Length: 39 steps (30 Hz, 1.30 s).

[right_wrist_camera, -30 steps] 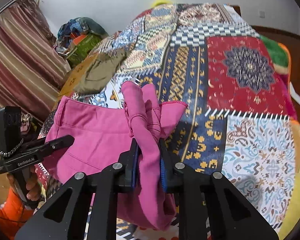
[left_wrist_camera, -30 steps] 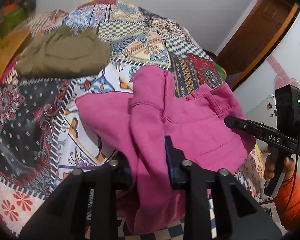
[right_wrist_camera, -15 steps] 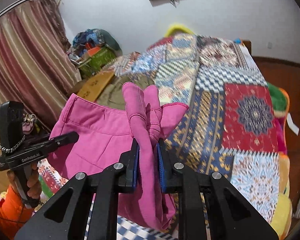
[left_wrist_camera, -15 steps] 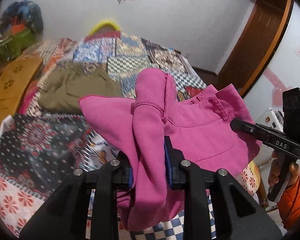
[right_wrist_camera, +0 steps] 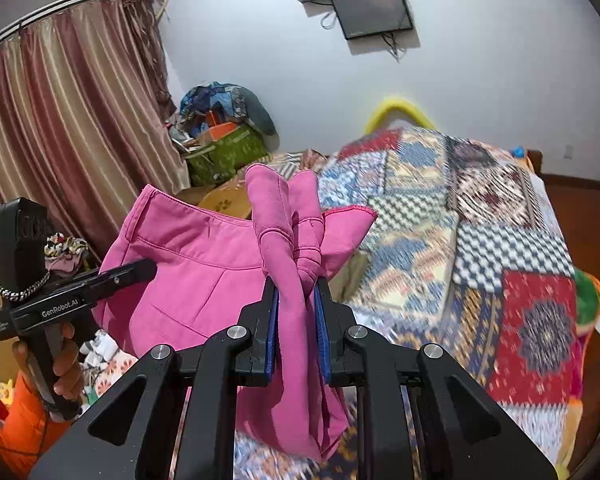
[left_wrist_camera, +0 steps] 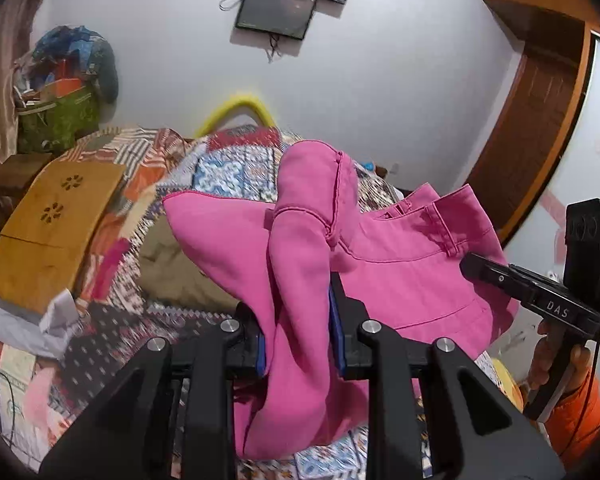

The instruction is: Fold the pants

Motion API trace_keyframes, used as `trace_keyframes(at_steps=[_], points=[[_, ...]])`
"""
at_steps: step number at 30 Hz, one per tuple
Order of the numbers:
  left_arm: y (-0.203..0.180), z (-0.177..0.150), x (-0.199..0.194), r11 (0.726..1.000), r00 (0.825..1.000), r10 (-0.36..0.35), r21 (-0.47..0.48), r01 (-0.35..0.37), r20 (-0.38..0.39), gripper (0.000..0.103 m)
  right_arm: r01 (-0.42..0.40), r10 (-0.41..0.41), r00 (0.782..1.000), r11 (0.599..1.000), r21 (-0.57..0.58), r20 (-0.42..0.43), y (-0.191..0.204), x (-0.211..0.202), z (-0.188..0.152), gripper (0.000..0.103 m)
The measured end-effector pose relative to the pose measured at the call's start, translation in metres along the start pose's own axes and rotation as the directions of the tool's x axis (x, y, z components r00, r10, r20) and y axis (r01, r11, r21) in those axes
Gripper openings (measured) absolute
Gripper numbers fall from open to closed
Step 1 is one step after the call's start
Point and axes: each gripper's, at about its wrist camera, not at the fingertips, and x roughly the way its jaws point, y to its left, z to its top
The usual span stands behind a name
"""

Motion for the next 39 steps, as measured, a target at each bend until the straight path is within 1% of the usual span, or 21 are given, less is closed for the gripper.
trace_keyframes(at_steps=[4,8,12,17,22,27,29,31,32,33,34,36,38,39], points=[[0.022,0.017,0.005,1.0,1.0,0.012,-0.013,-0.012,0.023,0.025,-0.007,0.007,1.0,1.0,-0.029,0.011,0.008,0.024,0.02,0.015],[0.046,0.035,0.02,0.999,0.999,0.032,-0.03,-0.031,0.034,0.025,-0.007,0.008,1.0,0.998,-0.056,0.018,0.012,0.051,0.037,0.015],[0.074,0.057,0.047,0.998,0.999,0.04,-0.045,-0.039,0.021,0.024,-0.006,0.008,1.0,0.998,-0.064,0.021,0.01,0.08,0.049,0.015],[0.101,0.073,0.089,0.999,0.999,0.038,-0.001,-0.038,-0.002,0.025,-0.007,0.008,1.0,0.999,-0.047,0.013,-0.001,0.123,0.053,0.015],[0.132,0.078,0.141,0.999,0.998,0.03,-0.013,-0.031,-0.06,0.025,-0.001,0.001,0.999,1.0,0.001,-0.043,-0.023,0.175,0.043,0.015],[0.166,0.067,0.199,0.998,0.992,0.011,-0.056,-0.018,-0.127,0.025,0.016,-0.012,0.994,0.999,0.036,-0.112,-0.038,0.221,0.025,0.015],[0.175,0.058,0.216,0.998,0.987,0.01,-0.058,-0.02,-0.162,0.025,0.021,-0.012,0.989,0.998,0.058,-0.149,-0.045,0.24,0.014,0.015],[0.187,0.048,0.236,0.998,0.977,0.014,-0.06,-0.028,-0.212,0.025,0.034,-0.022,0.983,0.998,0.062,-0.184,-0.05,0.254,0.004,0.015],[0.192,0.042,0.248,0.998,0.97,0.021,-0.059,-0.037,-0.243,0.025,0.041,-0.028,0.978,0.997,0.059,-0.205,-0.05,0.261,-0.002,0.015],[0.194,0.038,0.252,0.997,0.966,0.026,-0.058,-0.042,-0.257,0.026,0.048,-0.035,0.975,0.998,0.052,-0.221,-0.05,0.266,-0.006,0.015],[0.197,0.033,0.259,0.997,0.962,0.039,-0.052,-0.055,-0.271,0.029,0.061,-0.051,0.969,0.998,0.036,-0.241,-0.049,0.272,-0.011,0.015],[0.202,0.027,0.263,0.997,0.963,0.048,-0.047,-0.063,-0.265,0.036,0.082,-0.078,0.961,0.997,0.003,-0.266,-0.048,0.278,-0.016,0.015],[0.207,0.025,0.262,0.996,0.965,0.056,-0.055,-0.072,-0.257,0.051,0.091,-0.091,0.951,0.996,-0.015,-0.295,-0.048,0.281,-0.017,0.016],[0.212,0.023,0.262,0.994,0.963,0.065,-0.067,-0.085,-0.26,0.056,0.093,-0.094,0.949,0.996,-0.016,-0.301,-0.049,0.282,-0.017,0.017]])
